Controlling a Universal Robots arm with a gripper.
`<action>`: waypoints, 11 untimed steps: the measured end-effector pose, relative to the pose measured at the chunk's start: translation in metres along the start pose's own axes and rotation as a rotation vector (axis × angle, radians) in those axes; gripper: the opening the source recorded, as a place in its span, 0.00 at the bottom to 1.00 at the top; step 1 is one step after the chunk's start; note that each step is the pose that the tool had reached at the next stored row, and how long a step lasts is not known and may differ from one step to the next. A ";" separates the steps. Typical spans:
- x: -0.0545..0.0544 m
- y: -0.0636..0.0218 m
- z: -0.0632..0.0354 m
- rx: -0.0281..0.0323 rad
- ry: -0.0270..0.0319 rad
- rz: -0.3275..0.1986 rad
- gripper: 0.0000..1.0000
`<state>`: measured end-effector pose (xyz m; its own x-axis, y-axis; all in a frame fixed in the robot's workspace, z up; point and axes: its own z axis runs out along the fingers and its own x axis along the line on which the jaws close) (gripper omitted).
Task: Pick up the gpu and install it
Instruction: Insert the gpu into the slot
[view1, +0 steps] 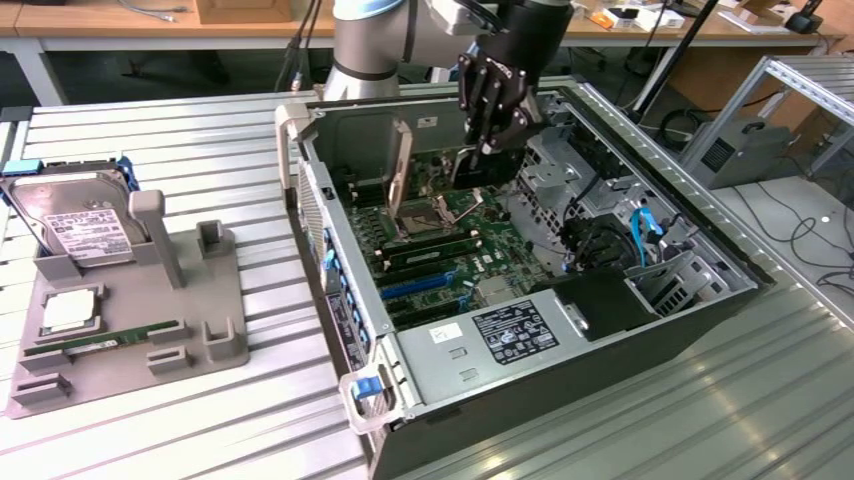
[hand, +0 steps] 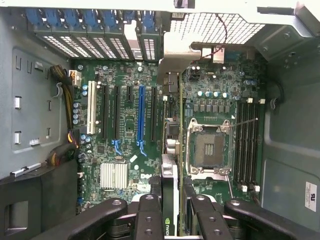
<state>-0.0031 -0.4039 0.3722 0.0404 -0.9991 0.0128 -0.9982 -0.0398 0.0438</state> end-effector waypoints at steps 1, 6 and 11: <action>0.000 0.0000 0.0005 0.0000 0.0000 0.000 0.27; 0.000 -0.0001 0.0023 -0.0001 0.0001 0.000 0.27; 0.000 -0.0002 0.0046 -0.0001 0.0001 0.000 0.27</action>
<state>-0.0031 -0.4039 0.3675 0.0404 -0.9991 0.0128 -0.9982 -0.0398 0.0439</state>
